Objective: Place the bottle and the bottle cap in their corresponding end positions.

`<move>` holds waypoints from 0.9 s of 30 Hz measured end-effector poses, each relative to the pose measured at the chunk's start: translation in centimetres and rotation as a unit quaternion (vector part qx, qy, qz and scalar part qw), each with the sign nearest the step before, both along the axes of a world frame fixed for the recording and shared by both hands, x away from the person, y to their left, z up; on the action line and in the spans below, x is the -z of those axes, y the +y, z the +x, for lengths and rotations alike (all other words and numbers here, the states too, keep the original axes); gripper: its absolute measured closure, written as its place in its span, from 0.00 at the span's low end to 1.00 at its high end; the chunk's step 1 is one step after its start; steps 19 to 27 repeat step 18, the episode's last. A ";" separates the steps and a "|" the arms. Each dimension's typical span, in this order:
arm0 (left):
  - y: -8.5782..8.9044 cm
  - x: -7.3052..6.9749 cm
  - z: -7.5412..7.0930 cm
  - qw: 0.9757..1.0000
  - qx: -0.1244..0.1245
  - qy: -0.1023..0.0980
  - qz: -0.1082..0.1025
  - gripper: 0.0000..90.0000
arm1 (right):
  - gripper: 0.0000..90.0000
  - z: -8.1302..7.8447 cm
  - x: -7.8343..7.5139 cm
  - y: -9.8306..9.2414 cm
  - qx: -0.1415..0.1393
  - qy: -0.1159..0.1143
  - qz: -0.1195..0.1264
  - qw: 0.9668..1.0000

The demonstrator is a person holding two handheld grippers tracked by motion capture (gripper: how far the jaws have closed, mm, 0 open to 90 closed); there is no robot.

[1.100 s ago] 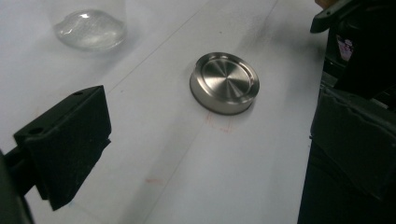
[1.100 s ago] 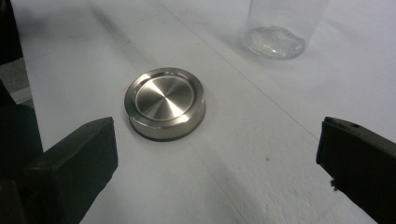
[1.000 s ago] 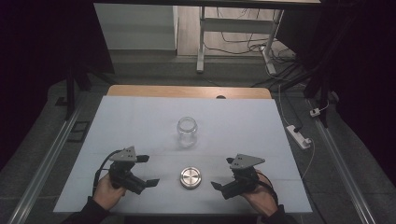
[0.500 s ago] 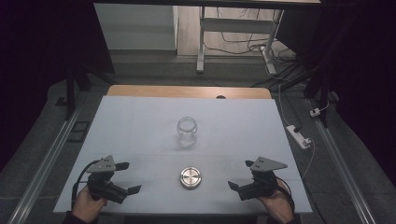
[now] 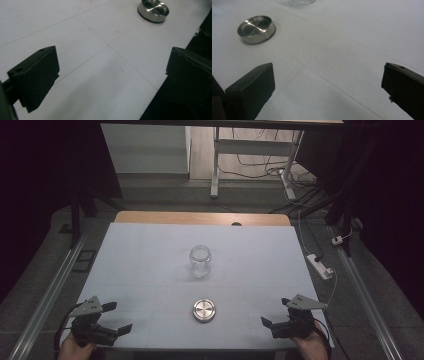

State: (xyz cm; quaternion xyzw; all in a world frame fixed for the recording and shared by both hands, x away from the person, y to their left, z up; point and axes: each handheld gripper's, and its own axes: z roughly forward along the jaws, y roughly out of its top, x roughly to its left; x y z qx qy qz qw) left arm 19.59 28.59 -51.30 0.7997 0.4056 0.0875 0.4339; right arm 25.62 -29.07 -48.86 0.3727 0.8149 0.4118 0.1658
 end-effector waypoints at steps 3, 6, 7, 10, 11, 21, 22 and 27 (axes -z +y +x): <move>0.4 0.2 -0.3 1.000 -0.010 0.001 0.002 0.00 | 0.00 -0.3 0.2 -0.6 0.009 0.005 0.001 1.000; 0.9 0.4 -0.6 1.000 -0.018 0.007 0.003 0.00 | 0.00 -0.5 0.3 -1.1 0.018 0.010 0.002 1.000; 1.0 0.5 -0.8 1.000 -0.023 0.009 0.007 0.00 | 0.00 -0.6 0.3 -1.2 0.020 0.013 0.002 1.000; 1.3 0.8 -1.1 0.999 -0.032 0.019 0.020 0.00 | 0.00 -0.8 0.5 -1.5 0.026 0.023 0.001 0.999; 1.4 0.9 -1.1 0.999 -0.034 0.021 0.027 0.00 | 0.00 -0.8 0.6 -1.5 0.026 0.025 -0.003 0.999; 1.8 1.2 -1.0 0.998 -0.042 0.036 0.028 0.00 | 0.00 -0.9 0.8 -1.4 0.032 0.034 -0.015 0.999; 1.8 1.2 -1.0 0.998 -0.042 0.036 0.028 0.00 | 0.00 -0.9 0.8 -1.4 0.032 0.034 -0.015 0.999; 1.8 1.2 -1.0 0.998 -0.042 0.036 0.028 0.00 | 0.00 -0.9 0.8 -1.4 0.032 0.034 -0.015 0.999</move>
